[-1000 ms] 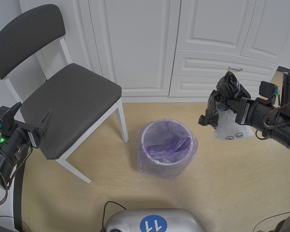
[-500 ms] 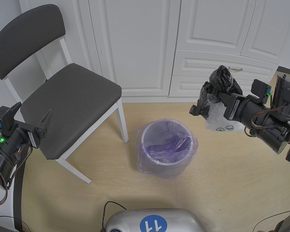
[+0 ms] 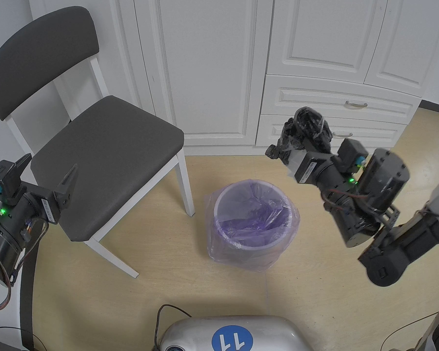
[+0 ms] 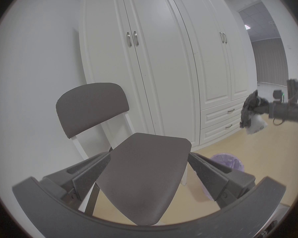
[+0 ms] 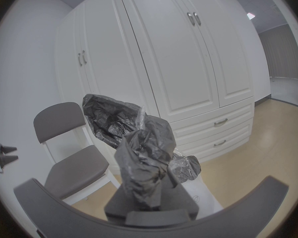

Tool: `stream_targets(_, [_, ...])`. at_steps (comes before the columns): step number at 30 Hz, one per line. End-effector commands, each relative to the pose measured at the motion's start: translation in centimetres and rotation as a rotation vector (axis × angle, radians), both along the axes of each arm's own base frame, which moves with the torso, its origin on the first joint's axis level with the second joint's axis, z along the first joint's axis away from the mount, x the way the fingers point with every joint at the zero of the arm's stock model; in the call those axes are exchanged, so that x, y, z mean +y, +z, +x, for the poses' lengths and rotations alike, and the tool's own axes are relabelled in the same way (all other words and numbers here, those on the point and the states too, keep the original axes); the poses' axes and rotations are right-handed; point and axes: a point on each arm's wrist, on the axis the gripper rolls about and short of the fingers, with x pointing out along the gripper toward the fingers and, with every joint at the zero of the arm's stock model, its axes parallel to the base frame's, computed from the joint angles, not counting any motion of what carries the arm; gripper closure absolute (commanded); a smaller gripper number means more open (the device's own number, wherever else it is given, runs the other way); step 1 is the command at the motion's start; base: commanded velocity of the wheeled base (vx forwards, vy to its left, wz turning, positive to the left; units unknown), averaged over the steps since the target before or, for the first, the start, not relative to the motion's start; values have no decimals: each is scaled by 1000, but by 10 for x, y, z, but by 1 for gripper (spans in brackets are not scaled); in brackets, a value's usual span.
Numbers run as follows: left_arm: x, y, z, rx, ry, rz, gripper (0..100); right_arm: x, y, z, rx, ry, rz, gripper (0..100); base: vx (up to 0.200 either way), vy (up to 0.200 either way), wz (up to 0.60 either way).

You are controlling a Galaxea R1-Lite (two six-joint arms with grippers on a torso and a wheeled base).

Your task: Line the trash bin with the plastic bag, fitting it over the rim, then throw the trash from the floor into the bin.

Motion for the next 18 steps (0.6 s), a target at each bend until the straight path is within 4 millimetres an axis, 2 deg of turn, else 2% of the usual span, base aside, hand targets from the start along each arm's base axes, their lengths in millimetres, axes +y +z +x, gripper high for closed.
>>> stream_targets(1, [0,0,0,0,3,1,0,36,-98,42,117,-38,-169,100,0,0,0])
stream_targets(8, [1,0,0,0,5,0,0,51,-125,64,138,-20,-47,100,0,0,0])
stream_targets(16, [2,1,1,-1,14,-4,0,52,-154,87,159,-36,23,100,0,0,0])
stream_targets(17, [4,2,1,-9,26,-6,0,48,-169,96,177,-40,44,100,0,0,0])
stream_targets(18, [4,2,1,-9,27,-6,0,47,-171,97,179,-42,46,100,0,0,0])
